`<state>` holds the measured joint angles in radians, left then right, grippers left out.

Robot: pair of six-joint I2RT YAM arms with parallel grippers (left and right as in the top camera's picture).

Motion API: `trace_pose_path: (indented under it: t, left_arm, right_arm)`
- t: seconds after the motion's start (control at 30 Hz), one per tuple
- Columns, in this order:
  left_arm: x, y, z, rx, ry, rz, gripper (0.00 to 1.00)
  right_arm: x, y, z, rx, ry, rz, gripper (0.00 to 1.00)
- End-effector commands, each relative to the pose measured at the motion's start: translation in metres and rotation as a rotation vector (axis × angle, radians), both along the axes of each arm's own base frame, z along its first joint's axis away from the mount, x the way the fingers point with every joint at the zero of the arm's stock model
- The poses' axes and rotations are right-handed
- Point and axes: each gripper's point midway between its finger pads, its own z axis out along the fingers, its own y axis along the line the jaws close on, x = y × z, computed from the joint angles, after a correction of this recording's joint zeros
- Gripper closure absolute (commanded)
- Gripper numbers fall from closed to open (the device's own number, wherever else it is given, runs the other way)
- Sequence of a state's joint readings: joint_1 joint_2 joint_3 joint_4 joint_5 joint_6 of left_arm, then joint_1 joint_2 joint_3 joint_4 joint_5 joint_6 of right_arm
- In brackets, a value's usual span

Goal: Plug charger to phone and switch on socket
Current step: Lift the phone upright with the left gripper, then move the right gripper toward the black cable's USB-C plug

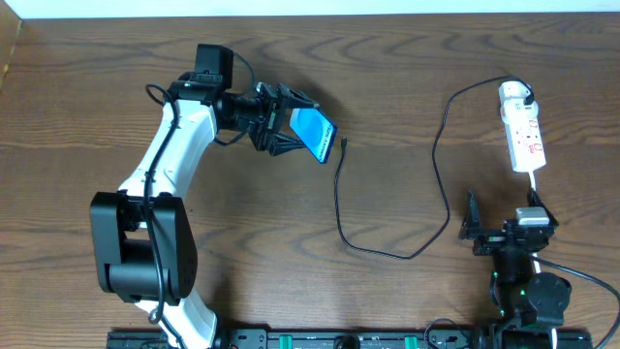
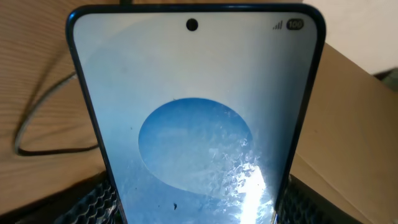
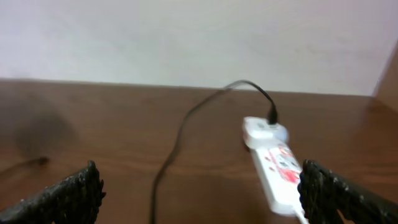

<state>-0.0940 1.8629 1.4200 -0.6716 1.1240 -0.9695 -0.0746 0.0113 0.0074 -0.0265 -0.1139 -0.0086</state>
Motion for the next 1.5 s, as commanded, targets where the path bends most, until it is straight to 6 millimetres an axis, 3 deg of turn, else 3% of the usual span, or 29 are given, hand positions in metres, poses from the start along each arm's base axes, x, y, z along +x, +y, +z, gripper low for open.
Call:
trace_pose_path:
  t: [0.0, 0.27, 0.47, 0.73, 0.97, 1.07, 1.27, 1.47]
  left_arm:
    - [-0.002, -0.004, 0.034, -0.094, -0.023, -0.013, 0.38]
    - [0.003, 0.006, 0.034, -0.096, -0.024, 0.011, 0.38]
    - [0.003, 0.006, 0.034, -0.097, -0.023, 0.012, 0.38]
    - [0.005, 0.006, 0.035, -0.103, 0.008, 0.032, 0.38]
    - [0.004, 0.006, 0.036, -0.115, 0.077, 0.06, 0.38]
    - [0.005, 0.006, 0.036, -0.124, 0.162, 0.099, 0.38]
    - [0.008, 0.006, 0.037, -0.13, 0.166, 0.11, 0.38]
    - [0.008, 0.006, 0.037, -0.133, 0.195, 0.123, 0.38]
  right_arm:
    - [-0.003, 0.027, 0.003, 0.092, -0.003, 0.158, 0.01]
    - [-0.001, 0.034, -0.007, 0.249, 0.096, 0.188, 0.01]
    - [0.005, 0.046, 0.009, 0.285, 0.189, 0.254, 0.01]
    - [0.035, 0.058, 0.041, 0.372, 0.518, 0.297, 0.01]
    - [0.051, 0.058, 0.034, 0.443, 0.811, 0.255, 0.01]
    - [0.059, 0.068, 0.033, 0.455, 0.916, 0.329, 0.01]
    - [0.069, 0.066, 0.023, 0.461, 0.946, 0.316, 0.01]
    - [0.078, 0.065, 0.028, 0.492, 0.913, 0.3, 0.01]
